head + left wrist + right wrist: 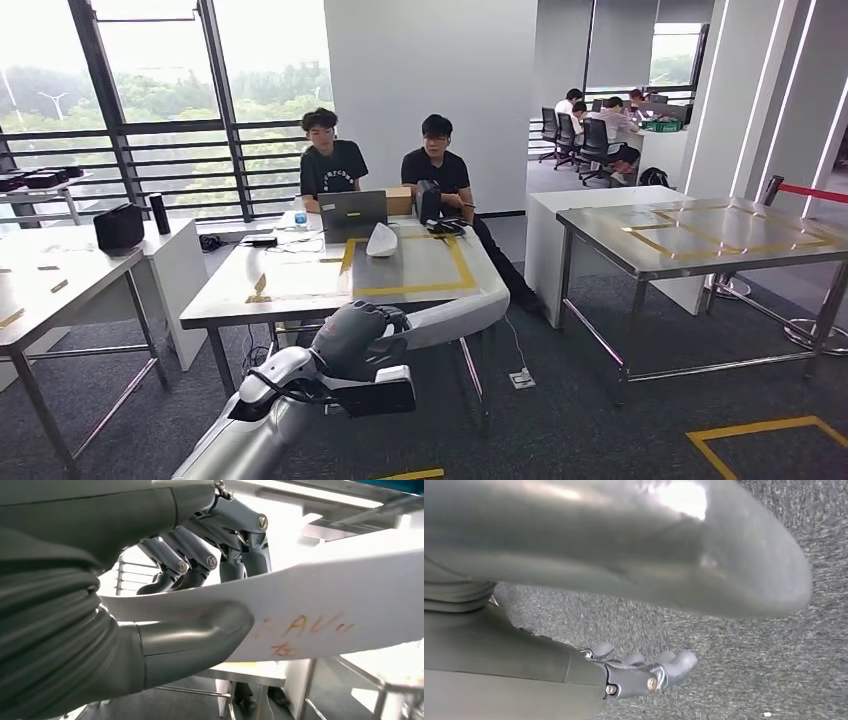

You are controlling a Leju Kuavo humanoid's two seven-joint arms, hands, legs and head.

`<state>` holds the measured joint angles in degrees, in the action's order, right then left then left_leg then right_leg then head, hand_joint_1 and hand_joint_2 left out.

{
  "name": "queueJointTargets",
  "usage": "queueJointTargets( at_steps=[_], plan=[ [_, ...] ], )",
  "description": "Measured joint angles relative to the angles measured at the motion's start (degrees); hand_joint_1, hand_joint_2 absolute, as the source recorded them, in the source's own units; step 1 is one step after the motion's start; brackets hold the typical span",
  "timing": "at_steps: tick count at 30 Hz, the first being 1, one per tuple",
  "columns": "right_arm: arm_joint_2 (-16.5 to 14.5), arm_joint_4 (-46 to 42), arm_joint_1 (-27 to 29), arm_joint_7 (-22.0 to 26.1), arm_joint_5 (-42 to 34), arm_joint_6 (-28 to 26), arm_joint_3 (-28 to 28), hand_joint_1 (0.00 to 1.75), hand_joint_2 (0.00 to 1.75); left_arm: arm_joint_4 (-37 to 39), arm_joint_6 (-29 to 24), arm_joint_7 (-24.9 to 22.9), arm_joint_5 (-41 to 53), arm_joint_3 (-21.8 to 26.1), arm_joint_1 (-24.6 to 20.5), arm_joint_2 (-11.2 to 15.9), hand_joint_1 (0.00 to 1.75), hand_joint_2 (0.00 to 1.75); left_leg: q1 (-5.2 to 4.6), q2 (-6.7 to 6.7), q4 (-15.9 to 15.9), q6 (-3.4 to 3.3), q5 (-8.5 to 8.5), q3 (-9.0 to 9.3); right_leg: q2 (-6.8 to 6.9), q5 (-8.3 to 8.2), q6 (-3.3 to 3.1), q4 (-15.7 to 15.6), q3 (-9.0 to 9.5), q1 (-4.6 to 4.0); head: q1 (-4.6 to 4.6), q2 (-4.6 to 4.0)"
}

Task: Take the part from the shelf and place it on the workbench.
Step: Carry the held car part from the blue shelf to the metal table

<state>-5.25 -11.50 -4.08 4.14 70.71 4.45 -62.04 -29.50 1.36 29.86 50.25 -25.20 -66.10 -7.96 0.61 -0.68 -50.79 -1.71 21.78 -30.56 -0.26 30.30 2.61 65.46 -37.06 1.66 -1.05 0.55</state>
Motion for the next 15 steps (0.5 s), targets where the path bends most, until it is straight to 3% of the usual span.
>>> queueJointTargets(
  at_steps=[2,3,5,6,7,8,10,12,13,15],
  plan=[
    [0.09,0.0,0.06,-0.47,-0.32,-0.02,-0.12,0.0,0.0,0.1,0.01,-0.13,0.02,0.0,0.51,-0.86,1.75,1.75,0.84,-0.04,-0.43,1.07,0.39,-0.13,0.02,1.13,1.19,4.4,-2.72,0.8,-0.04,0.0],
    [0.13,0.0,0.08,-0.65,-0.45,-0.05,-0.21,0.0,0.0,0.15,0.02,-0.15,0.03,0.0,0.77,-1.23,1.75,1.75,1.43,-0.06,-1.02,1.74,0.76,-0.31,0.06,0.1,1.91,3.68,-2.63,1.29,-0.05,0.0],
    [0.15,0.0,0.07,-1.03,-0.63,-0.11,-0.37,0.0,0.0,0.15,0.02,-0.25,0.06,0.0,1.01,-1.99,1.75,1.75,2.84,-0.06,-3.51,3.61,2.16,-1.13,0.19,-3.25,3.81,-2.05,-0.07,2.37,-0.1,0.0],
    [-0.06,0.07,0.06,-1.14,-0.67,-0.13,-0.41,0.0,0.0,0.13,0.02,-0.29,0.08,0.0,0.99,-2.32,1.75,1.75,3.29,-0.08,-5.22,4.61,3.15,-1.93,0.12,-4.14,4.39,-4.39,1.0,2.69,-0.21,0.0],
    [-0.11,0.07,0.04,-1.25,-0.71,-0.15,-0.44,0.0,0.0,0.07,0.02,-0.31,0.11,0.0,0.99,-2.65,1.75,1.75,3.46,-0.1,-6.68,5.41,4.12,-2.67,0.02,-4.18,4.07,-5.22,1.44,2.86,-0.23,0.0],
    [-0.17,0.09,0.05,-1.27,-0.75,-0.16,-0.48,0.0,0.0,0.02,0.02,-0.31,0.14,-0.01,1.02,-2.95,1.75,1.75,3.41,-0.16,-7.66,5.96,4.86,-3.21,-0.12,-3.45,3.21,-4.56,1.16,2.8,-0.22,0.0],
    [-0.06,0.05,0.07,-1.27,-0.79,-0.21,-0.57,0.0,0.0,-0.07,0.02,-0.3,0.17,-0.02,1.07,-3.47,1.75,1.75,3.26,-0.24,-8.16,6.43,5.53,-3.38,-0.2,-2.53,0.88,-3.17,0.68,2.73,0.02,0.0],
    [-0.06,0.07,0.12,-1.23,-0.79,-0.22,-0.69,0.0,0.0,-0.13,0.03,-0.37,0.18,-0.02,1.05,-3.76,1.75,1.75,3.32,0.05,-9.57,6.39,6.46,-3.63,-0.22,-2.08,-0.09,-2.73,0.7,2.51,0.21,0.0],
    [-0.06,0.07,0.16,-1.23,-0.76,-0.23,-0.74,0.0,0.0,-0.17,0.04,-0.4,0.19,-0.02,1.03,-3.84,1.75,1.75,3.21,0.29,-11.8,6.21,7.62,-4.66,-0.24,-1.98,-0.37,-2.73,0.84,2.36,0.25,0.0],
    [-0.06,0.07,0.26,-1.17,-0.67,-0.27,-0.78,0.0,0.0,-0.19,0.09,-0.43,0.19,-0.02,1.05,-3.92,1.75,1.75,2.53,0.66,-19.55,5.5,10.88,-8.94,-0.21,-1.81,-0.73,-2.92,1.14,1.91,0.32,0.0]
  ],
)
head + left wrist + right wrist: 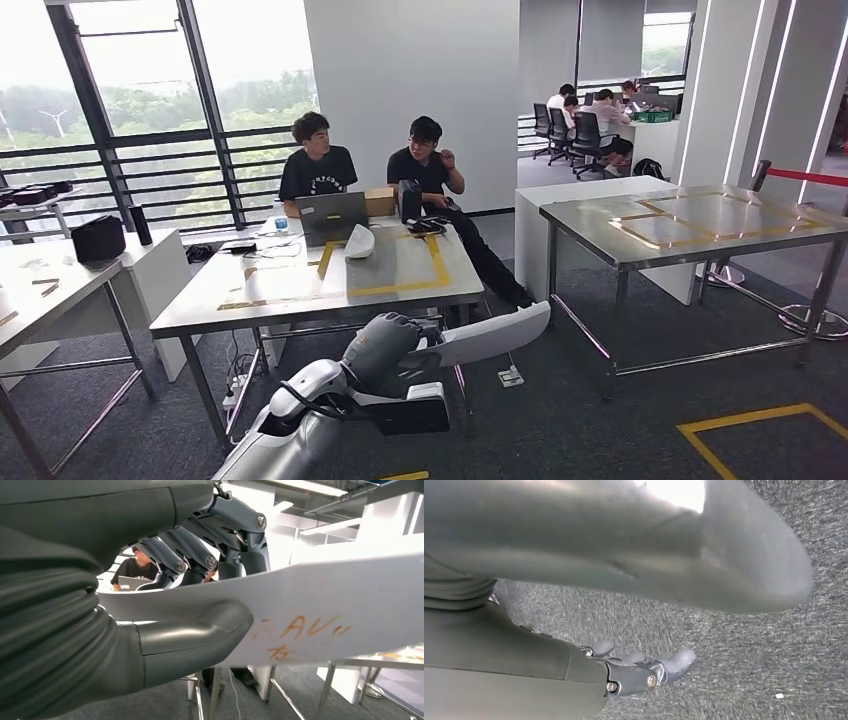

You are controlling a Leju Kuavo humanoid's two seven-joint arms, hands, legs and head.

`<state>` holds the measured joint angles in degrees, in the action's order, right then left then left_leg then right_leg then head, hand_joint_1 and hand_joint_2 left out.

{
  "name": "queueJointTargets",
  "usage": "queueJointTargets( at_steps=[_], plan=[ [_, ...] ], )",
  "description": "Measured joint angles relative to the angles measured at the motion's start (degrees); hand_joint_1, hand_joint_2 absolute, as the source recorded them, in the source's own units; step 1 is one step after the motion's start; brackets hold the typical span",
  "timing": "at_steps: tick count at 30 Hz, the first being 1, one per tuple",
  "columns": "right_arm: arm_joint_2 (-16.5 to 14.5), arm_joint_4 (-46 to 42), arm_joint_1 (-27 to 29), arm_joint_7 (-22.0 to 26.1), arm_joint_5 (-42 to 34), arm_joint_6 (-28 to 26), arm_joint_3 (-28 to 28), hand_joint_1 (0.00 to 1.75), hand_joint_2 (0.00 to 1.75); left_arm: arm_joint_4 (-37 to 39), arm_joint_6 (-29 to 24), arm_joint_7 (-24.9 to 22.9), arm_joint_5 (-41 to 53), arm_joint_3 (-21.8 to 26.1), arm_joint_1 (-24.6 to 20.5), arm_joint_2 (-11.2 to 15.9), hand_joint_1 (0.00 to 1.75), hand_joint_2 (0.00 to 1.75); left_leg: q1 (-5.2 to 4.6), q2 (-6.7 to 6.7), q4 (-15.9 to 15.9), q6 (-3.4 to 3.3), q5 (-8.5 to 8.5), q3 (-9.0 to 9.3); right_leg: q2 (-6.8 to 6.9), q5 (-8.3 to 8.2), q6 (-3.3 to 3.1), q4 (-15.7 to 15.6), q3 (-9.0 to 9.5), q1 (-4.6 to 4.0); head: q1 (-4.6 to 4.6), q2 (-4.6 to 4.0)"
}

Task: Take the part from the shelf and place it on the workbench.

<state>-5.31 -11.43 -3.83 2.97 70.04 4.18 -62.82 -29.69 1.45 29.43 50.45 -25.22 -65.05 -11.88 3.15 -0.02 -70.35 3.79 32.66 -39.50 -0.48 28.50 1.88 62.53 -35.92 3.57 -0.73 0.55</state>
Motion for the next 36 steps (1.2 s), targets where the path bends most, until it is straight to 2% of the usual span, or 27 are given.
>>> queueJointTargets(
  at_steps=[1,2,3,4,6,7,8,9,11,13,14,16,17,18,19,20,22,23,25,27,28,30,31,32,33,34,36],
  plan=[
    [0.0,0.0,0.03,0.04,0.07,-0.03,0.0,0.0,0.0,0.01,0.03,0.02,0.01,0.0,0.07,-0.03,1.75,1.75,-0.43,0.02,-3.75,-0.43,1.11,-2.32,0.03,0.12,-0.18,-0.07,0.15,-0.31,0.01,0.0],
    [0.0,0.0,0.07,0.08,0.13,-0.06,-0.01,0.0,0.0,0.02,0.05,0.05,0.02,0.0,0.17,-0.03,1.75,1.75,-0.89,0.01,-6.02,-1.04,1.23,-3.97,0.06,0.29,-0.43,-0.11,0.36,-0.7,0.02,0.0],
    [0.0,0.0,0.11,0.1,0.17,-0.1,-0.01,0.0,0.0,0.03,0.07,0.11,0.03,0.0,0.26,-0.01,1.75,1.75,-1.38,-0.01,-6.09,-1.83,0.18,-4.53,0.06,0.5,-0.69,-0.14,0.64,-1.1,0.03,0.0],
    [0.0,0.0,0.15,0.13,0.21,-0.16,-0.02,0.0,0.0,0.02,0.07,0.19,0.05,0.0,0.32,0.03,1.75,1.75,-1.97,-0.05,-3.92,-2.85,-1.88,-3.97,0.03,0.72,-0.93,-0.2,1.03,-1.53,0.03,0.0],
    [-0.16,0.05,0.24,0.27,0.3,-0.26,-0.02,0.0,0.0,0.02,-0.04,0.45,0.19,0.0,0.32,0.13,1.75,1.75,-3.37,-0.12,3.51,-5.35,-6.4,-1.08,0.02,1.14,-1.21,-0.53,1.83,-2.12,-0.07,0.0],
    [-0.2,0.06,0.23,0.42,0.39,-0.37,-0.02,0.0,0.0,0.04,-0.14,0.56,0.3,0.0,0.3,0.2,1.75,1.75,-3.98,-0.12,6.61,-6.27,-7.71,0.23,0.02,1.25,-1.16,-0.78,2.09,-2.19,-0.06,0.0],
    [-0.25,0.07,0.21,0.59,0.53,-0.44,-0.02,0.0,0.0,0.07,-0.25,0.64,0.41,0.0,0.31,0.27,1.75,1.75,-4.45,-0.16,8.45,-6.86,-8.21,1.02,0.05,1.29,-0.98,-1.09,2.26,-2.11,-0.11,0.01],
    [-0.3,0.07,0.16,0.75,0.69,-0.52,-0.02,0.0,0.0,0.09,-0.33,0.68,0.5,0.0,0.34,0.4,1.75,1.75,-4.71,-0.21,9.1,-7.07,-8.06,1.36,0.11,1.28,-0.7,-1.43,2.4,-2.04,-0.11,0.01],
    [-0.23,0.02,0.08,1.03,1.04,-0.59,-0.01,0.0,0.0,0.0,-0.5,0.73,0.68,0.03,0.45,0.72,1.75,1.75,-4.64,-0.34,10.45,-6.71,-8.22,2.15,0.18,1.32,-0.08,-2.14,2.88,-1.91,-0.04,0.01],
    [-0.26,0.02,0.09,1.24,1.45,-0.6,-0.01,0.0,0.0,-0.15,-0.68,0.74,0.87,0.18,0.58,1.21,1.75,1.75,-4.19,-0.35,11.99,-6.34,-8.37,3.45,0.24,2.21,0.32,-0.5,2.23,-2.03,-0.04,-0.01],
    [-0.24,0.02,0.12,1.35,1.73,-0.6,0.01,0.0,0.0,-0.21,-0.76,0.73,0.97,0.27,0.72,1.51,1.75,1.75,-4.01,-0.34,12.43,-6.23,-8.32,3.95,0.26,3.26,0.45,2.16,0.72,-2.03,-0.11,-0.01],
    [-0.12,0.02,0.13,1.54,2.24,-0.59,0.03,0.0,0.0,-0.2,-0.84,0.71,1.06,0.4,1.29,2.23,1.75,1.75,-4.07,-0.36,12.5,-6.38,-7.88,4.46,0.25,5.55,0.76,9.51,-3.79,-2.18,-0.2,0.0],
    [-0.06,0.02,0.18,1.62,2.41,-0.58,0.04,0.0,0.0,-0.2,-0.85,0.72,1.1,0.43,1.73,2.63,1.75,1.75,-4.09,-0.38,12.39,-6.4,-7.55,4.7,0.25,5.73,0.87,12.05,-5.71,-2.24,-0.25,0.01],
    [-0.02,0.02,0.23,1.68,2.51,-0.55,0.06,0.0,0.0,-0.19,-0.85,0.72,1.13,0.46,2.13,3.01,1.75,1.75,-4.11,-0.41,12.23,-6.38,-7.2,4.97,0.26,4.8,0.93,12.63,-6.69,-2.27,-0.27,0.01],
    [-0.02,0.02,0.28,1.74,2.56,-0.53,0.07,0.0,0.0,-0.19,-0.86,0.73,1.16,0.49,2.4,3.36,1.75,1.75,-4.11,-0.47,12.01,-6.31,-6.79,5.28,0.27,2.77,0.91,10.85,-6.46,-2.28,-0.29,0.01],
    [-0.01,0.02,0.32,1.79,2.58,-0.51,0.08,0.0,0.0,-0.22,-0.86,0.73,1.16,0.52,2.53,3.62,1.75,1.75,-4.11,-0.56,11.71,-6.2,-6.32,5.58,0.28,0.11,0.8,7.16,-5.19,-2.29,-0.31,0.0],
    [0.04,0.02,0.27,1.83,2.6,-0.46,0.12,0.0,0.0,-0.27,-0.87,0.64,1.18,0.59,2.51,3.95,1.75,1.75,-4.23,-0.76,11.1,-5.77,-5.4,5.89,0.29,-3.0,0.09,0.07,-2.18,-2.49,-0.33,0.0],
    [0.06,0.02,0.22,1.84,2.61,-0.42,0.16,0.0,0.0,-0.29,-0.88,0.48,1.24,0.62,2.47,4.02,1.75,1.75,-4.31,-0.85,10.91,-5.49,-5.08,5.9,0.3,-3.38,-0.31,-1.87,-1.26,-2.62,-0.33,0.01],
    [0.08,0.02,0.15,1.83,2.62,-0.26,0.28,0.0,0.0,-0.29,-0.89,0.11,1.55,0.65,2.41,4.11,1.75,1.75,-4.37,-0.97,10.91,-4.9,-4.74,5.94,0.28,-2.93,-0.98,-2.69,-0.76,-2.77,-0.33,0.01],
    [0.05,0.02,0.16,1.81,2.55,-0.1,0.35,0.0,0.0,-0.32,-0.9,-0.12,1.89,0.66,2.27,4.12,1.75,1.75,-4.33,-0.89,10.53,-4.18,-4.25,5.94,0.36,-2.79,-1.52,-3.18,-0.1,-2.41,-0.3,0.0],
    [0.03,0.02,0.15,1.81,2.47,-0.06,0.35,0.0,0.0,-0.31,-0.91,-0.16,2.01,0.67,2.11,4.12,1.75,1.75,-4.29,-0.83,9.14,-3.73,-3.56,5.33,0.42,-2.68,-1.81,-3.47,0.39,-2.17,-0.27,0.0],
    [0.03,0.02,0.09,1.81,2.2,-0.04,0.35,0.0,0.0,-0.19,-0.95,-0.25,2.16,0.68,1.89,4.11,1.75,1.75,-3.95,-0.69,2.97,-2.85,-1.2,2.03,0.51,-2.21,-2.15,-3.76,1.3,-1.79,-0.15,0.0],
    [0.03,0.02,0.07,1.82,2.06,-0.04,0.35,0.0,0.0,-0.08,-0.97,-0.31,2.25,0.68,1.93,4.11,1.75,1.75,-3.63,-0.63,-1.02,-2.5,0.03,-0.35,0.52,-1.87,-2.15,-3.77,1.69,-1.64,-0.13,0.0],
    [0.04,0.02,0.07,1.82,1.93,-0.05,0.34,0.0,0.0,0.06,-0.98,-0.37,2.34,0.68,2.08,4.1,1.75,1.75,-3.3,-0.54,-4.05,-2.21,0.53,-2.41,0.51,-1.49,-2.03,-3.77,2.11,-1.46,-0.11,0.0],
    [0.04,0.02,0.1,1.82,1.81,-0.05,0.34,0.0,0.0,0.18,-0.99,-0.43,2.48,0.68,2.23,4.08,1.75,1.75,-2.98,-0.45,-5.25,-1.97,-0.06,-3.62,0.45,-1.07,-1.83,-3.76,2.61,-1.26,-0.11,0.0],
    [0.04,0.02,0.13,1.82,1.68,-0.05,0.33,0.0,0.0,0.26,-1.0,-0.48,2.64,0.68,2.32,4.04,1.75,1.75,-2.71,-0.36,-4.22,-1.77,-1.8,-3.71,0.36,-0.64,-1.56,-3.75,3.21,-1.04,-0.1,0.0],
    [0.03,0.02,0.18,1.81,1.39,-0.05,0.31,0.0,0.0,0.34,-1.01,-0.69,2.87,0.68,2.26,3.93,1.75,1.75,-2.3,-0.13,3.24,-1.49,-7.03,-1.11,0.21,0.32,-0.84,-3.76,4.41,-0.6,-0.08,0.0]
  ],
)
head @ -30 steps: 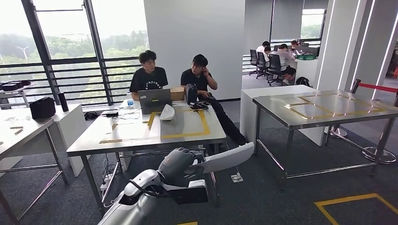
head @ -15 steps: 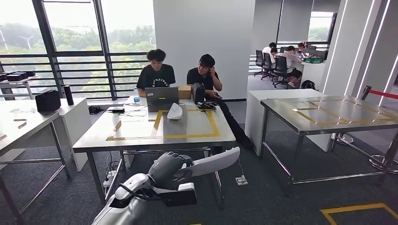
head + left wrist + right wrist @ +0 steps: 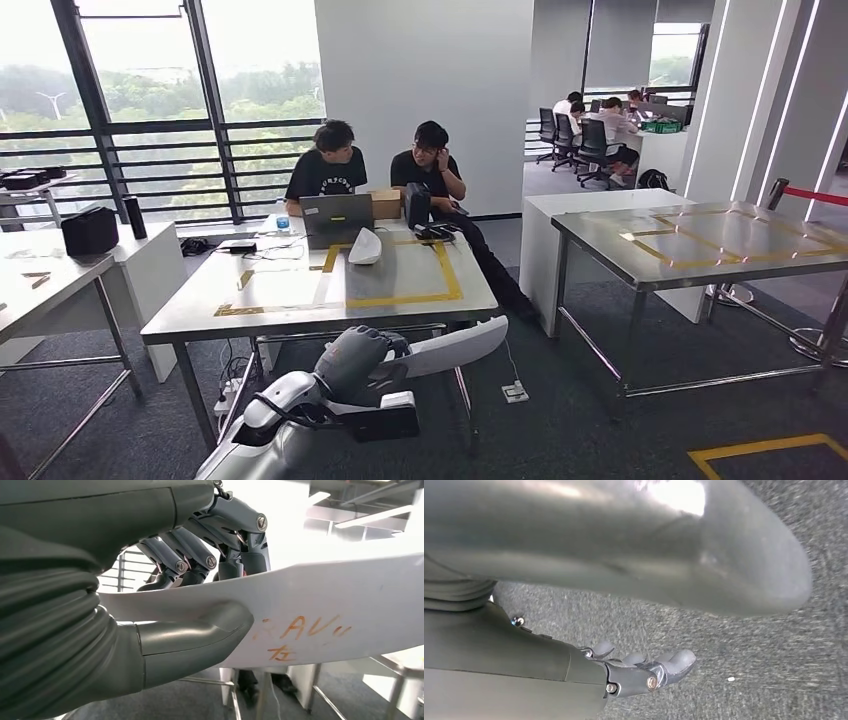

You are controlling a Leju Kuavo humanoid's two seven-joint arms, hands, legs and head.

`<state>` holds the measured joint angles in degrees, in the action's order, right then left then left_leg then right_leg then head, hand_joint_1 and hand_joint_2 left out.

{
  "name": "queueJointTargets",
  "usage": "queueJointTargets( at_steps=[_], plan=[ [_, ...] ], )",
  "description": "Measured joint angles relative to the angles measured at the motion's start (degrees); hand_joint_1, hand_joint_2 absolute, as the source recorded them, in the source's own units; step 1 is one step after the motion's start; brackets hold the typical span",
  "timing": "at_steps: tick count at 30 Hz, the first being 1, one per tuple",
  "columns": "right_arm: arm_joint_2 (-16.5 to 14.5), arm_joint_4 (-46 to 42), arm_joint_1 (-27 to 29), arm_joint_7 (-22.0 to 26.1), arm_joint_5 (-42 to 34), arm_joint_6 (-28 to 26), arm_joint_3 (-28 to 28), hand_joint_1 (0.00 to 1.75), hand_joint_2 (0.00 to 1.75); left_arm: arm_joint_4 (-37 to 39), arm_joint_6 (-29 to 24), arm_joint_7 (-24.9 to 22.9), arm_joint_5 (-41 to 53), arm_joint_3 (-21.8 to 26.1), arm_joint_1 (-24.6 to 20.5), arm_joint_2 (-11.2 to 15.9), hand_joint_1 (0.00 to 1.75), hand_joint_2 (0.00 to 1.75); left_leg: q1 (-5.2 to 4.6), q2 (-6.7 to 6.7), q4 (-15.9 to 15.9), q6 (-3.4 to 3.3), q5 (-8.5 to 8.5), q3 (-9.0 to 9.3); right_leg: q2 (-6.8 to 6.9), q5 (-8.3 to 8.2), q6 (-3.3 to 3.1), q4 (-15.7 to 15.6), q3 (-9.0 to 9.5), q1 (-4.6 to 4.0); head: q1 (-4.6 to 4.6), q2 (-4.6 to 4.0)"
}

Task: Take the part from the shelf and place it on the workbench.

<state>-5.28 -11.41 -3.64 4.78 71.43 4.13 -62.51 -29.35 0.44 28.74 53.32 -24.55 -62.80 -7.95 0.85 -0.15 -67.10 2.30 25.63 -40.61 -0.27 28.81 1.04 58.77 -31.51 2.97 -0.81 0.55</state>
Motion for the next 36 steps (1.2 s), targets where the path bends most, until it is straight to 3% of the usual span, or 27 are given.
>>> queueJointTargets(
  at_steps=[2,4,6,8,11,12,13,14,16,18,22,24,26,27,28,29,31,33,36],
  plan=[
    [0.02,0.0,-0.07,-0.07,-0.25,-0.02,-0.01,0.0,0.0,0.12,0.03,-0.28,0.12,0.0,-0.23,-0.36,1.75,1.75,-0.1,0.11,6.37,-0.19,-2.45,2.71,-0.05,0.83,1.0,-0.06,0.7,0.01,0.01,0.01],
    [0.04,0.0,-0.16,-0.21,-0.46,-0.07,-0.02,0.0,0.0,0.26,0.1,-0.48,0.33,0.0,-0.29,-0.88,1.75,1.75,-0.33,-0.01,7.78,-1.12,-1.81,3.44,-0.02,0.98,1.97,-0.19,1.18,-0.13,-0.02,0.01],
    [0.0,0.0,-0.2,-0.5,-0.67,-0.08,-0.04,0.0,0.0,0.31,0.19,-0.67,0.56,0.0,-0.25,-1.35,1.75,1.75,-0.26,-0.2,7.83,-2.28,-1.25,3.9,0.11,0.96,2.48,0.23,1.42,0.02,-0.13,0.01],
    [-0.04,0.0,-0.3,-0.81,-0.79,-0.1,-0.07,0.0,0.0,0.38,0.25,-0.81,0.68,0.0,-0.41,-1.77,1.75,1.75,-0.32,-0.31,7.96,-3.22,-0.73,4.75,0.22,2.15,2.52,4.13,-0.64,-0.09,-0.28,0.01],
    [-0.05,0.0,-0.36,-1.07,-0.8,-0.16,-0.17,0.0,0.0,0.74,0.54,-0.88,0.81,0.0,-0.3,-2.09,1.75,1.75,-0.89,-0.41,7.98,-4.16,0.35,5.85,0.21,5.69,2.18,14.9,-7.93,-0.96,-0.41,0.01],
    [-0.05,0.0,-0.28,-1.14,-0.77,-0.16,-0.23,0.0,0.0,0.9,0.68,-0.89,0.91,0.0,-0.17,-2.11,1.75,1.75,-1.16,-0.47,7.98,-4.34,0.79,6.35,0.21,5.88,1.9,16.5,-9.7,-1.29,-0.43,0.01],
    [-0.05,0.0,-0.18,-1.24,-0.72,-0.15,-0.28,0.0,0.0,1.04,0.79,-0.9,1.01,0.0,-0.08,-2.13,1.75,1.75,-1.46,-0.53,7.97,-4.48,1.27,6.99,0.21,4.88,1.46,15.95,-10.45,-1.63,-0.45,0.01],
    [-0.05,0.0,-0.09,-1.35,-0.65,-0.14,-0.31,0.0,0.0,1.15,0.86,-0.91,1.09,0.0,-0.08,-2.16,1.75,1.75,-1.73,-0.57,7.97,-4.56,1.8,7.73,0.2,2.67,0.88,13.26,-10.13,-1.99,-0.45,0.0],
    [-0.02,0.0,0.05,-1.66,-0.42,-0.06,-0.31,0.0,0.0,1.31,0.96,-0.93,1.13,0.01,-0.17,-2.27,1.75,1.75,-2.16,-0.62,7.94,-4.52,2.95,9.11,0.2,-2.75,-0.52,5.46,-8.12,-2.86,-0.46,0.0],
    [0.02,0.0,0.09,-1.88,-0.2,0.03,-0.31,0.0,0.0,1.51,1.18,-1.09,1.2,0.02,-0.25,-2.41,1.75,1.75,-2.42,-0.74,7.99,-4.16,3.91,9.8,0.18,-4.81,-1.41,1.17,-6.74,-3.47,-0.48,0.0],
    [0.06,-0.03,0.14,-1.58,-0.42,-0.54,-0.39,0.0,0.0,1.77,1.23,-1.62,1.76,0.05,-0.39,-2.47,1.75,1.75,-2.63,-0.84,5.41,-3.07,3.87,9.66,0.11,-4.43,-2.32,-0.01,-4.6,-2.96,-0.41,0.0],
    [0.22,-0.11,0.07,-1.27,-0.85,-1.2,-0.7,0.0,0.0,1.98,0.84,-1.44,1.87,0.15,-0.57,-2.41,1.75,1.75,-2.29,-0.72,-0.07,-2.32,4.81,6.49,0.15,-3.75,-2.67,-0.37,-3.37,-2.51,-0.28,-0.01],
    [0.44,-0.15,0.04,-1.25,-1.18,-1.62,-1.07,0.0,0.0,2.31,0.5,-0.99,1.87,0.25,-0.39,-2.39,1.75,1.75,-1.62,-0.53,-6.55,-1.47,7.55,1.81,0.14,-2.8,-2.6,-0.44,-2.36,-2.17,-0.22,0.0],
    [0.53,-0.15,0.08,-1.5,-1.26,-1.73,-1.19,0.0,0.0,2.49,0.35,-0.74,1.88,0.28,-0.16,-2.43,1.75,1.75,-1.29,-0.42,-8.13,-1.12,8.64,0.04,0.09,-2.24,-2.45,-0.44,-1.74,-2.0,-0.21,0.0],
    [0.61,-0.15,0.16,-1.87,-1.26,-1.76,-1.29,0.0,0.0,2.66,0.2,-0.52,1.9,0.29,0.03,-2.46,1.75,1.75,-1.0,-0.31,-7.94,-0.84,8.69,-0.88,0.02,-1.67,-2.25,-0.43,-1.02,-1.83,-0.2,0.0],
    [0.69,-0.15,0.26,-2.33,-1.27,-1.8,-1.37,0.0,0.0,2.79,0.04,-0.32,1.91,0.3,0.16,-2.52,1.75,1.75,-0.77,-0.22,-5.95,-0.61,7.46,-0.97,-0.05,-1.06,-2.01,-0.43,-0.21,-1.65,-0.18,0.0],
    [0.86,-0.16,0.41,-2.99,-1.49,-2.04,-1.63,0.0,0.0,2.95,-0.28,-0.01,1.91,0.37,0.25,-2.68,1.75,1.75,-0.49,-0.01,1.86,-0.43,1.3,0.42,-0.11,0.27,-1.36,-0.34,1.41,-1.41,-0.14,0.0],
    [1.11,-0.24,0.38,-3.3,-1.77,-2.22,-2.11,0.0,0.0,3.05,-0.68,0.13,1.94,0.5,0.44,-3.07,1.75,1.75,-0.58,0.2,7.28,-0.94,-2.84,1.65,-0.09,1.62,-0.5,-0.37,2.35,-1.42,-0.11,-0.01],
    [1.65,-0.55,0.41,-3.79,-1.59,-2.07,-2.47,0.0,0.0,2.74,-1.19,-0.09,2.06,0.71,0.89,-3.9,1.75,1.75,-0.72,0.04,8.21,-2.54,-2.8,2.67,0.04,2.18,0.77,0.18,3.22,-1.39,-0.17,0.0]
  ],
)
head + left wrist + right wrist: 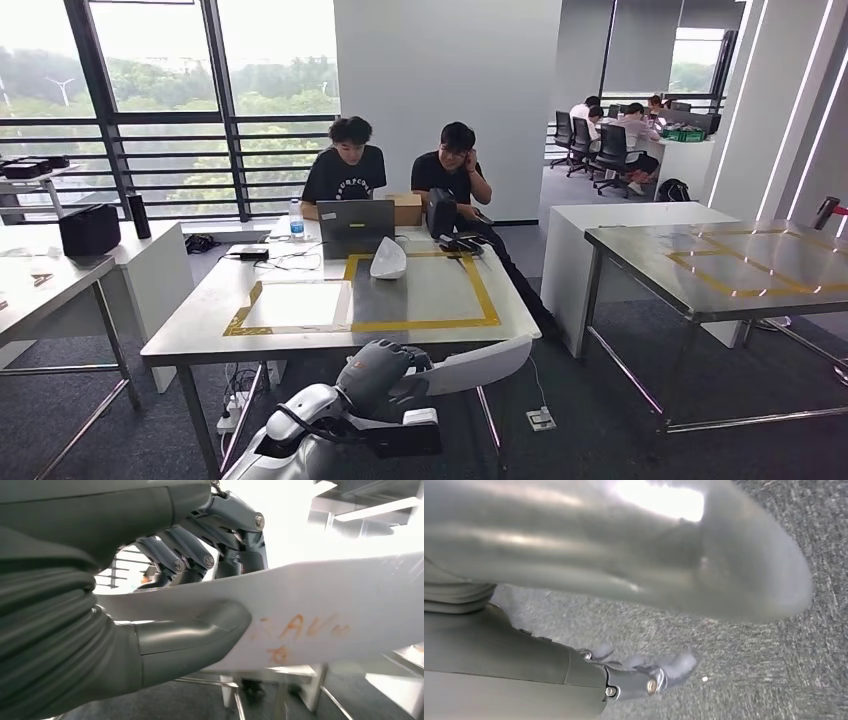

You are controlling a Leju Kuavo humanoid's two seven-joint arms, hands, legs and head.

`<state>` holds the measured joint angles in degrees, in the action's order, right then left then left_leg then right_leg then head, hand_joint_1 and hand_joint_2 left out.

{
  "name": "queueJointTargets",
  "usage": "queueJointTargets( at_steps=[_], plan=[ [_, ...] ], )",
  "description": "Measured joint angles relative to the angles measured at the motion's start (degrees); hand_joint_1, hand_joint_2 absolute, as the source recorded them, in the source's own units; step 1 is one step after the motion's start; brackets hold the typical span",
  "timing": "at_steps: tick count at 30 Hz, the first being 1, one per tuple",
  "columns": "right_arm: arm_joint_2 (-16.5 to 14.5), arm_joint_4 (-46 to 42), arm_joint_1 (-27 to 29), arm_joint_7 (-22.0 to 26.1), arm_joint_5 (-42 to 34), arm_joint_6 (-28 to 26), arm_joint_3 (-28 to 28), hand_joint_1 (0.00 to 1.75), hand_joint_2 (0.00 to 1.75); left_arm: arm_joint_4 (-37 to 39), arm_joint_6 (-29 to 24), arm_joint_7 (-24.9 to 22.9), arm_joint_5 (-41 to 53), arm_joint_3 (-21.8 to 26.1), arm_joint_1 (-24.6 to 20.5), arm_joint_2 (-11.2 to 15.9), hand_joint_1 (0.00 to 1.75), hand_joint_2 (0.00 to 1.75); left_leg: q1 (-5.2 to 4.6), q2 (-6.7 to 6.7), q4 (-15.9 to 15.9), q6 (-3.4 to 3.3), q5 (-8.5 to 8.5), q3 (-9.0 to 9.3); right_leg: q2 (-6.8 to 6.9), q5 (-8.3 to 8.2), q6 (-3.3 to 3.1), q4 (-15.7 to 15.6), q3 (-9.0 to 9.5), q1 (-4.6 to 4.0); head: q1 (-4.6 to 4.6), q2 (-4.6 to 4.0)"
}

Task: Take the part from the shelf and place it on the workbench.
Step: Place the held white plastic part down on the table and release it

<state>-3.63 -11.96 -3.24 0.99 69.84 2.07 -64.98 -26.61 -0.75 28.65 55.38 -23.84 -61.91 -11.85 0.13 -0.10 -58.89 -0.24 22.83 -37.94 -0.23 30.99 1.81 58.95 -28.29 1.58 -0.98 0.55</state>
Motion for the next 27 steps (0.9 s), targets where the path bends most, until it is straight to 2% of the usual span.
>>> queueJointTargets(
  at_steps=[1,2,3,5,6,7,8,9,11,12,13,15,16,17,19,21,22,23,24,26,27],
  plan=[
    [0.26,-0.15,0.04,-0.04,0.2,-0.01,-0.03,0.0,0.0,-0.22,-0.14,-0.12,0.02,0.12,0.05,-0.16,1.75,1.75,0.09,-0.07,0.11,-0.51,0.21,0.53,0.01,-0.11,0.2,1.25,-0.26,0.07,-0.04,0.0],
    [0.55,-0.29,0.06,0.01,0.47,-0.11,-0.07,0.0,0.0,-0.43,-0.27,-0.23,0.08,0.27,0.06,-0.32,1.75,1.75,0.11,-0.11,0.16,-0.94,0.46,1.13,0.04,0.1,0.31,3.31,-1.38,0.1,-0.06,0.01],
    [0.86,-0.44,0.06,0.13,0.76,-0.26,-0.09,0.0,0.0,-0.66,-0.39,-0.34,0.14,0.4,0.1,-0.47,1.75,1.75,0.12,-0.17,0.23,-1.27,0.76,1.59,0.06,0.7,0.4,6.51,-3.37,0.08,-0.1,0.01],
    [1.6,-0.79,0.15,0.35,1.25,-0.68,-0.1,0.0,0.0,-0.9,-0.55,-0.51,0.26,0.59,0.45,-0.66,1.75,1.75,-0.03,-0.28,0.24,-1.69,1.66,2.43,0.05,3.24,0.49,13.51,-8.45,-0.13,-0.2,0.01],
    [2.01,-0.97,0.26,0.33,1.43,-0.84,-0.12,0.0,0.0,-1.01,-0.57,-0.58,0.27,0.69,0.85,-0.69,1.75,1.75,-0.16,-0.36,0.24,-1.8,2.2,2.97,0.05,4.5,0.46,15.44,-10.55,-0.26,-0.25,0.01],
    [2.43,-1.14,0.41,0.23,1.62,-0.94,-0.14,0.0,0.0,-1.18,-0.55,-0.58,0.28,0.87,1.33,-0.73,1.75,1.75,-0.29,-0.43,0.23,-1.86,2.79,3.64,0.05,4.9,0.36,15.67,-11.84,-0.38,-0.28,0.01],
    [2.77,-1.28,0.57,0.04,1.85,-0.95,-0.16,0.0,0.0,-1.4,-0.5,-0.54,0.28,1.1,1.82,-0.8,1.75,1.75,-0.42,-0.49,0.23,-1.89,3.41,4.42,0.05,4.01,0.17,14.09,-12.25,-0.52,-0.32,0.01],
    [3.12,-1.42,0.74,-0.21,2.14,-0.87,-0.18,0.0,0.0,-1.63,-0.46,-0.48,0.31,1.32,2.26,-0.89,1.75,1.75,-0.54,-0.53,0.23,-1.87,4.07,5.27,0.06,1.62,-0.11,10.86,-11.87,-0.69,-0.33,0.01],
    [3.63,-1.63,1.07,-0.84,2.68,-0.62,-0.19,0.0,0.0,-1.87,-0.58,-0.41,0.4,1.65,2.93,-1.08,1.75,1.75,-0.78,-0.61,0.2,-1.63,5.37,6.57,0.11,-4.64,-0.84,3.41,-10.41,-1.19,-0.38,0.0],
    [3.83,-1.73,1.19,-1.16,2.95,-0.49,-0.2,0.0,0.0,-1.96,-0.74,-0.38,0.49,1.79,3.27,-1.15,1.75,1.75,-0.92,-0.69,0.23,-1.39,6.03,7.09,0.11,-6.68,-1.18,0.99,-9.79,-1.44,-0.37,0.0],
    [3.97,-1.79,1.27,-1.47,3.21,-0.37,-0.21,0.0,0.0,-2.05,-1.01,-0.32,0.62,1.99,3.59,-1.15,1.75,1.75,-1.05,-0.77,0.06,-1.09,6.42,7.51,0.07,-7.62,-1.46,-0.27,-9.41,-1.55,-0.36,0.0],
    [4.1,-1.95,1.29,-1.67,3.86,-0.22,-0.23,0.0,0.0,-2.28,-1.72,-0.15,0.93,2.44,4.01,-1.05,1.75,1.75,-1.2,-0.84,-0.7,-0.51,6.66,7.89,-0.06,-7.37,-1.97,-0.66,-8.52,-1.45,-0.3,0.0],
    [4.14,-2.02,1.3,-1.48,4.16,-0.18,-0.23,0.0,0.0,-2.35,-2.07,-0.06,1.09,2.67,4.07,-0.94,1.75,1.75,-1.21,-0.8,-2.01,-0.21,6.43,7.46,-0.07,-7.2,-2.3,-0.81,-7.95,-1.28,-0.28,0.0],
    [4.17,-2.09,1.27,-1.15,4.39,-0.18,-0.24,0.0,0.0,-2.37,-2.31,0.06,1.2,2.91,4.08,-0.8,1.75,1.75,-1.19,-0.72,-4.11,0.1,6.43,6.3,-0.05,-6.91,-2.66,-0.87,-7.32,-1.18,-0.24,0.0],
    [4.23,-2.17,1.23,-0.13,4.82,-0.18,-0.24,0.0,0.0,-2.32,-2.45,0.37,1.34,3.36,4.19,-0.53,1.75,1.75,-0.97,-0.54,-10.66,0.76,7.8,2.11,-0.02,-6.04,-3.13,-0.95,-6.15,-0.99,-0.16,0.0],
    [4.25,-2.18,1.24,0.81,5.14,-0.19,-0.23,0.0,0.0,-2.16,-2.26,0.61,1.44,3.69,4.51,-0.29,1.75,1.75,-0.65,-0.42,-16.19,1.24,10.87,-2.56,-0.07,-4.98,-3.16,-0.95,-5.05,-0.87,-0.12,0.0],
    [4.25,-2.18,1.27,1.06,5.21,-0.2,-0.24,0.0,0.0,-2.06,-2.13,0.63,1.55,3.78,4.69,-0.21,1.75,1.75,-0.54,-0.37,-16.93,1.38,11.82,-4.0,-0.11,-4.41,-3.09,-0.95,-4.39,-0.8,-0.11,0.0],
    [4.25,-2.18,1.29,1.18,5.23,-0.2,-0.25,0.0,0.0,-1.98,-1.97,0.61,1.74,3.83,4.81,-0.15,1.75,1.75,-0.47,-0.32,-15.94,1.42,11.67,-4.59,-0.15,-3.8,-2.97,-0.95,-3.64,-0.72,-0.1,0.0],
    [4.24,-2.18,1.28,1.2,5.24,-0.21,-0.26,0.0,0.0,-1.93,-1.85,0.57,1.94,3.84,4.86,-0.15,1.75,1.75,-0.43,-0.28,-13.27,1.41,10.1,-4.3,-0.18,-3.16,-2.82,-0.95,-2.8,-0.64,-0.1,0.0],
    [4.19,-2.18,1.19,0.96,5.34,-0.2,-0.27,0.0,0.0,-1.81,-1.67,0.59,2.21,3.84,4.84,-0.15,1.75,1.75,-0.38,-0.15,-5.4,1.17,4.19,-2.58,-0.22,-1.76,-2.36,-0.82,-1.43,-0.6,-0.06,0.0],
    [4.13,-2.18,1.13,0.75,5.43,-0.2,-0.28,0.0,0.0,-1.76,-1.61,0.59,2.23,3.85,4.86,-0.15,1.75,1.75,-0.37,-0.06,-2.43,0.9,2.06,-1.79,-0.23,-0.99,-2.04,-0.81,-0.92,-0.66,-0.07,0.0]
  ],
)
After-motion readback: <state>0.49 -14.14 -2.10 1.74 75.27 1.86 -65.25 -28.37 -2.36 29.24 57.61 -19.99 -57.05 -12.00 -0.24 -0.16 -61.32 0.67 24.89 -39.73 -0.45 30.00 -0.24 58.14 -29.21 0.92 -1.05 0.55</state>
